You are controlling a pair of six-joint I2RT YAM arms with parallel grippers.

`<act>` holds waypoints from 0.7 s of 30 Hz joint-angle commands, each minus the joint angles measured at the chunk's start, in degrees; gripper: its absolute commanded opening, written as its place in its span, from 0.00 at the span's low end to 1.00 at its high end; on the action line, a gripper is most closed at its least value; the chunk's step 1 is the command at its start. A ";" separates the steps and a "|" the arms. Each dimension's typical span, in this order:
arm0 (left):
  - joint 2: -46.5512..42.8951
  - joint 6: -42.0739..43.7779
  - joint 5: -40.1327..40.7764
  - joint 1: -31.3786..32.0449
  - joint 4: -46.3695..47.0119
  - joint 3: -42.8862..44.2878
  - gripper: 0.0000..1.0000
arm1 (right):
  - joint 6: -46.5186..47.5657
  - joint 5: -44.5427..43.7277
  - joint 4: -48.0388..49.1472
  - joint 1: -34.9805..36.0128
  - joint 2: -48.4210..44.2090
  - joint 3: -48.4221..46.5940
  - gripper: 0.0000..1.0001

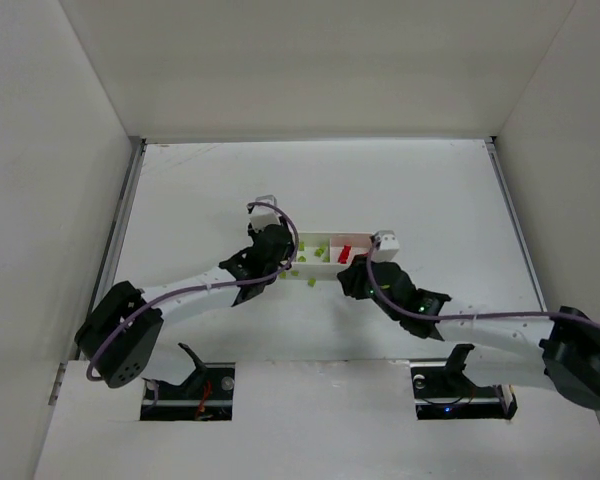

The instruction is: Sort the legos into containers by color

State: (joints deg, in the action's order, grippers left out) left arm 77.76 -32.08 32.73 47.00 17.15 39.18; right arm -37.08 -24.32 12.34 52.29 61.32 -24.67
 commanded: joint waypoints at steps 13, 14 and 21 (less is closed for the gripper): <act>0.82 -4.04 -4.61 -4.60 -2.91 -1.38 0.23 | 2.54 -2.67 2.43 8.48 25.50 -14.53 0.65; 1.25 -4.31 -4.26 -4.68 -2.65 -1.91 0.24 | 2.63 -2.58 2.51 8.48 26.56 -15.14 0.65; 3.28 -4.84 -2.85 -5.21 -1.59 -2.53 0.29 | 3.33 -3.19 1.81 8.48 31.31 -19.36 0.65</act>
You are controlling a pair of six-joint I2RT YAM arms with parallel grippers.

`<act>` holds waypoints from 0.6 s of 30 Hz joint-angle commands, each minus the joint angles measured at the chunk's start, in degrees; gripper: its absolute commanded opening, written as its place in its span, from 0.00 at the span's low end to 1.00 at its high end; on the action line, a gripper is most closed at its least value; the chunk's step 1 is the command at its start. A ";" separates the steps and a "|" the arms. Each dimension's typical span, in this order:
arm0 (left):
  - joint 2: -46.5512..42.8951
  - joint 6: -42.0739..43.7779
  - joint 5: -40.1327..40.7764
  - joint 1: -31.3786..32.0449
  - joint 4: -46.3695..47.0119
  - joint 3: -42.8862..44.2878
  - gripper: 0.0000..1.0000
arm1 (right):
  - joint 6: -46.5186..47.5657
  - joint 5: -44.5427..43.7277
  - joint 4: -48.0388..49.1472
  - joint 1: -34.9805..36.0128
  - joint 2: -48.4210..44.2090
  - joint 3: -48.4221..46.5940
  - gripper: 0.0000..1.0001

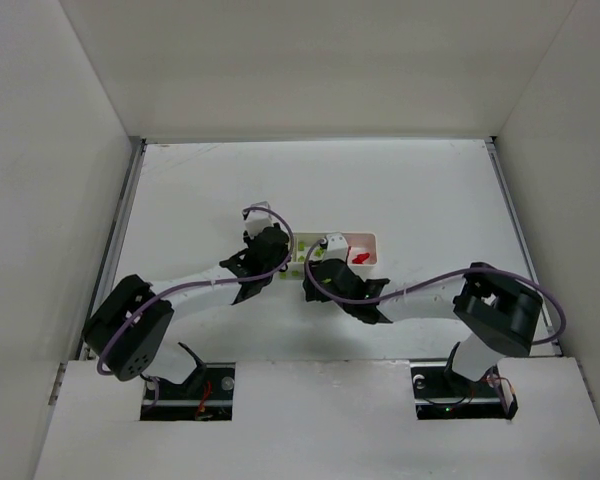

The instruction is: Sort the legos into containers by color

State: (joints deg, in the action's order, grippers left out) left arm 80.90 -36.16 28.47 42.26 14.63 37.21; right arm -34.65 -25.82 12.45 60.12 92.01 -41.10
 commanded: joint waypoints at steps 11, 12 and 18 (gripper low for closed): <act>-5.04 -0.23 1.94 0.05 1.54 -2.93 0.48 | 0.99 -1.51 0.74 0.57 4.93 -4.95 0.57; -6.27 -0.14 2.20 0.14 1.54 -3.28 0.49 | 1.17 -1.68 0.65 0.57 5.37 -5.13 0.56; -12.34 0.65 2.29 1.72 1.10 -5.13 0.49 | 0.99 -2.74 0.39 0.57 7.57 -6.44 0.47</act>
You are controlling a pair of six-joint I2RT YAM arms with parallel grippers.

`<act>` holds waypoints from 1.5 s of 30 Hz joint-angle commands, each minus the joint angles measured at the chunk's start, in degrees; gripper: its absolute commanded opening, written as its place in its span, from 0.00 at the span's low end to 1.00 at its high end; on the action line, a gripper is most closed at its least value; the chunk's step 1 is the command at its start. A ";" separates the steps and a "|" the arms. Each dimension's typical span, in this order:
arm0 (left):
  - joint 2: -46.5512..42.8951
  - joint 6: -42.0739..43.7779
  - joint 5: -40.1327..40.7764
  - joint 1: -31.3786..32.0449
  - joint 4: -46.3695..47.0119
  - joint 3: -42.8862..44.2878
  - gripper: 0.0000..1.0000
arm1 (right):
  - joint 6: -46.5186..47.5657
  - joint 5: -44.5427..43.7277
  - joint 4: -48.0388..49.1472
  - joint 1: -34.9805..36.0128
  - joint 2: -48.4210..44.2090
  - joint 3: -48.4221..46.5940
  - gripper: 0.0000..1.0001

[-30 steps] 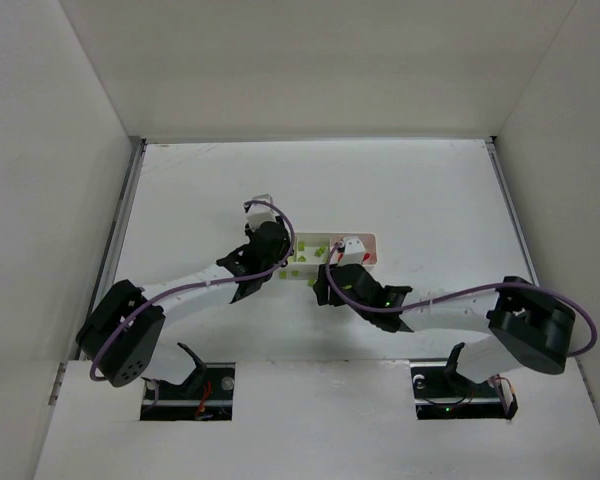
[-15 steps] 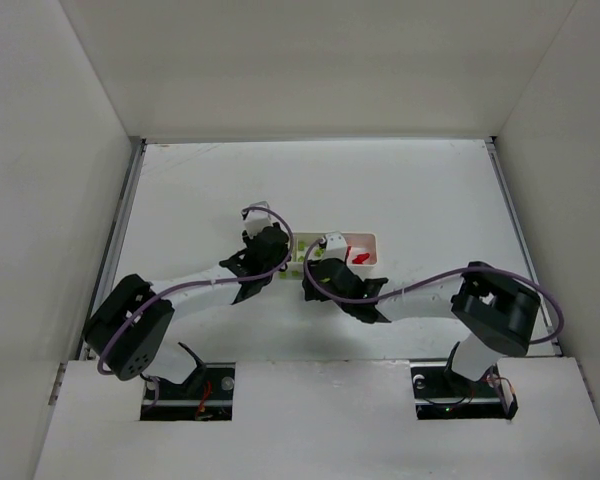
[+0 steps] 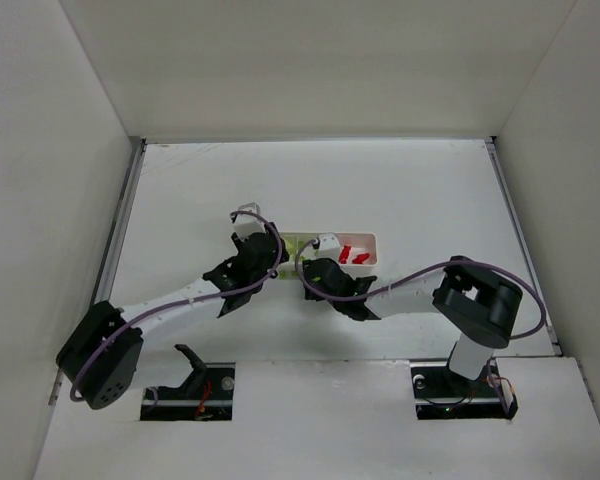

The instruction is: Sort the legos into containers by color

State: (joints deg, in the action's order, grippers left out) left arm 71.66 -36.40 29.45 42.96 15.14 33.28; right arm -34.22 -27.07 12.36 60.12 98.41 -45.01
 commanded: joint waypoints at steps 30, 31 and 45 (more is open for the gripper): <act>3.84 2.21 1.92 9.82 3.93 -6.65 0.39 | 4.77 -3.25 -1.20 -4.26 -10.71 -5.87 0.34; 4.10 2.21 1.58 9.73 4.55 -6.73 0.39 | 4.60 -3.43 -1.29 -4.79 -10.00 -6.31 0.39; 10.78 4.15 1.13 8.15 8.07 -4.80 0.36 | 2.49 -4.74 1.61 -0.40 -17.72 1.41 0.54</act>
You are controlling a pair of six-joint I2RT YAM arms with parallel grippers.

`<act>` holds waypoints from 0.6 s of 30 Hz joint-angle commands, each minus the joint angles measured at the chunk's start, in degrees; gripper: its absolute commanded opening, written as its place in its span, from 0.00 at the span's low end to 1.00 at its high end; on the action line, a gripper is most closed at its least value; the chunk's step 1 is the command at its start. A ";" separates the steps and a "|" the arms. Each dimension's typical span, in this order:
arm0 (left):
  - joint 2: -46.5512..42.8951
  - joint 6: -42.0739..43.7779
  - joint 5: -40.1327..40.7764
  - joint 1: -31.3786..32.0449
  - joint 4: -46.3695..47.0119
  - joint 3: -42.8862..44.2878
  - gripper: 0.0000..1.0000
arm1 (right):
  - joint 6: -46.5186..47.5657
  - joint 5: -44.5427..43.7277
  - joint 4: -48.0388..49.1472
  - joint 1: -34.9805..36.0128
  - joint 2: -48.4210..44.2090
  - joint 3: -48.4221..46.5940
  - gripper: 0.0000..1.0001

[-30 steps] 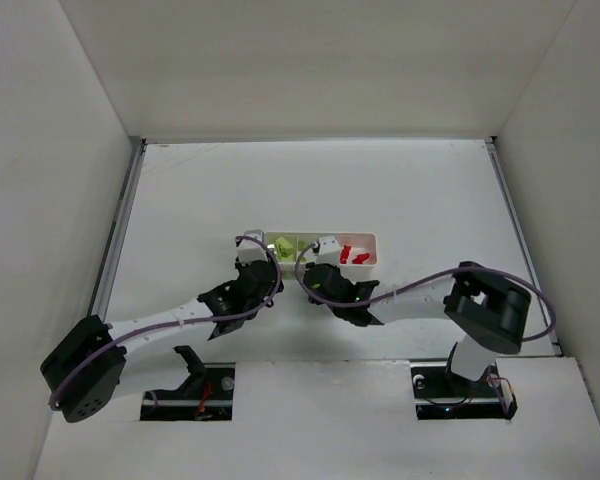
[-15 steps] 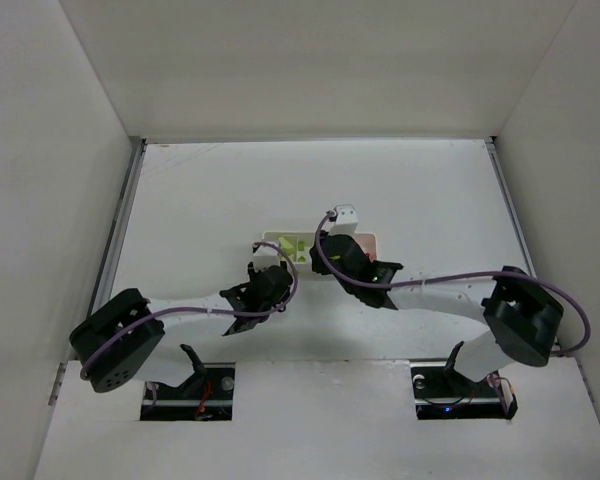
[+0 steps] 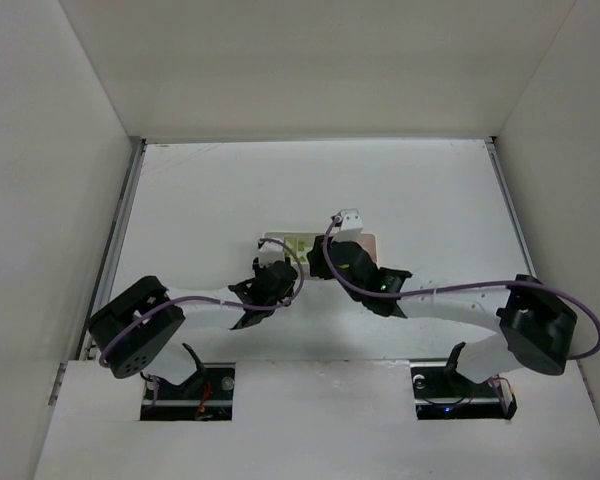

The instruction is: Sort the legos into containers by color

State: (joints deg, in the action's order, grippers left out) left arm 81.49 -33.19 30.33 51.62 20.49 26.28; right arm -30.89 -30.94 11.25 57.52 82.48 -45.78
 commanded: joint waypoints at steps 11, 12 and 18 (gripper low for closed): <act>2.79 1.46 1.40 -1.83 4.30 3.16 0.19 | -8.57 -1.76 4.57 7.65 -1.71 9.13 0.41; 2.45 1.46 1.49 -1.65 4.29 2.90 0.16 | -8.66 -1.06 6.32 7.91 -0.05 9.22 0.42; -3.61 1.20 2.46 -0.34 3.33 0.62 0.12 | -8.57 0.18 12.48 6.78 9.36 7.29 0.45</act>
State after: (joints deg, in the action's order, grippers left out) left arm 82.78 -32.34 30.83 50.54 22.79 27.38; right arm -38.26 -31.00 17.85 64.95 88.75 -36.82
